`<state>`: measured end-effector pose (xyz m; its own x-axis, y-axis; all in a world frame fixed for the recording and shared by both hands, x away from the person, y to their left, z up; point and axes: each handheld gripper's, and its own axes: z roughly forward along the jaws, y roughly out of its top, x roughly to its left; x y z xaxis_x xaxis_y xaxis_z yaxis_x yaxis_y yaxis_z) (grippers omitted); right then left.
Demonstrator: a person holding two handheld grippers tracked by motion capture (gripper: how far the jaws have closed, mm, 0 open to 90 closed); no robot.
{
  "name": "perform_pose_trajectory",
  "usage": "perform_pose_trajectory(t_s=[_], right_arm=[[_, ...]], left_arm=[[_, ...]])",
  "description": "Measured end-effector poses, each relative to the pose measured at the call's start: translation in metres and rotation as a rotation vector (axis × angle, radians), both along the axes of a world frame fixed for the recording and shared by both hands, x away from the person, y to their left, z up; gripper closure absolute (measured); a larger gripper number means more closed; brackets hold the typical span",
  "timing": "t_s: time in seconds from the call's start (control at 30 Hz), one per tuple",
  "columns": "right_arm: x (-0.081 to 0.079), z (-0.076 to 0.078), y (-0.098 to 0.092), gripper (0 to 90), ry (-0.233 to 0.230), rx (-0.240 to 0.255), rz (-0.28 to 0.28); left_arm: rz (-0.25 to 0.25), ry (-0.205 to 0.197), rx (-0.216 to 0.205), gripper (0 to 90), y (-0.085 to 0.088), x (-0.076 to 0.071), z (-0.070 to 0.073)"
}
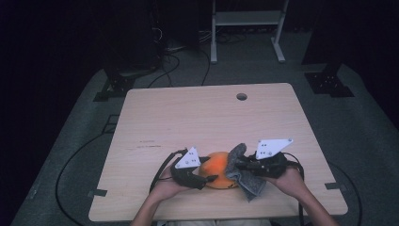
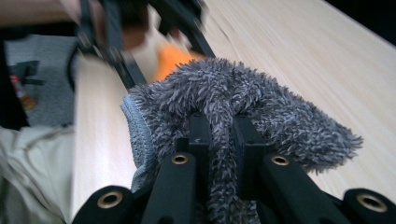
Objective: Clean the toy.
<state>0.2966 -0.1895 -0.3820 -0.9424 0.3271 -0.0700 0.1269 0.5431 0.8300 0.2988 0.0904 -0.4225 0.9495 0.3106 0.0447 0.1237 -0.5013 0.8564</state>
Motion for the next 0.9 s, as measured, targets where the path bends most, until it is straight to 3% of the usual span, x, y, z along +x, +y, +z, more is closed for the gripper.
perform_pose_trajectory(t_s=[0.13,0.27,0.37,0.4,0.43,0.5,0.53,0.6,0.7,0.9], right_arm=[[-0.001,0.014,0.029,79.7,-0.021,-0.030,0.064],[0.005,0.014,0.046,79.8,-0.010,-0.077,0.091],[0.009,0.007,0.043,79.9,0.010,-0.077,0.076],[0.009,0.005,0.040,79.9,0.016,-0.066,0.068],[0.010,0.003,0.036,79.9,0.026,-0.053,0.063],[0.010,0.000,0.029,79.9,0.033,-0.042,0.048],[0.011,0.000,0.024,79.9,0.037,-0.040,0.038],[0.011,-0.001,0.014,79.9,0.048,-0.038,0.018],[0.008,-0.002,0.002,79.8,0.051,-0.050,-0.007],[0.008,-0.002,-0.010,79.8,0.053,-0.099,-0.021]], left_arm=[[-0.035,-0.035,0.028,35.2,-0.006,-0.005,0.001],[-0.035,-0.023,0.022,35.1,-0.001,-0.006,-0.001],[0.018,0.034,-0.015,28.3,0.007,-0.001,-0.001],[0.044,0.058,-0.015,25.3,0.008,0.001,-0.001],[0.069,0.087,0.015,20.0,0.008,0.004,-0.002],[0.073,0.146,0.015,20.8,0.008,0.008,-0.007],[0.067,0.138,-0.004,25.8,0.008,0.007,-0.008],[0.053,0.098,0.009,32.0,0.002,0.005,-0.004],[0.051,0.079,0.018,37.2,-0.003,0.005,-0.002],[0.037,0.052,0.031,40.1,-0.001,0.003,-0.003]])
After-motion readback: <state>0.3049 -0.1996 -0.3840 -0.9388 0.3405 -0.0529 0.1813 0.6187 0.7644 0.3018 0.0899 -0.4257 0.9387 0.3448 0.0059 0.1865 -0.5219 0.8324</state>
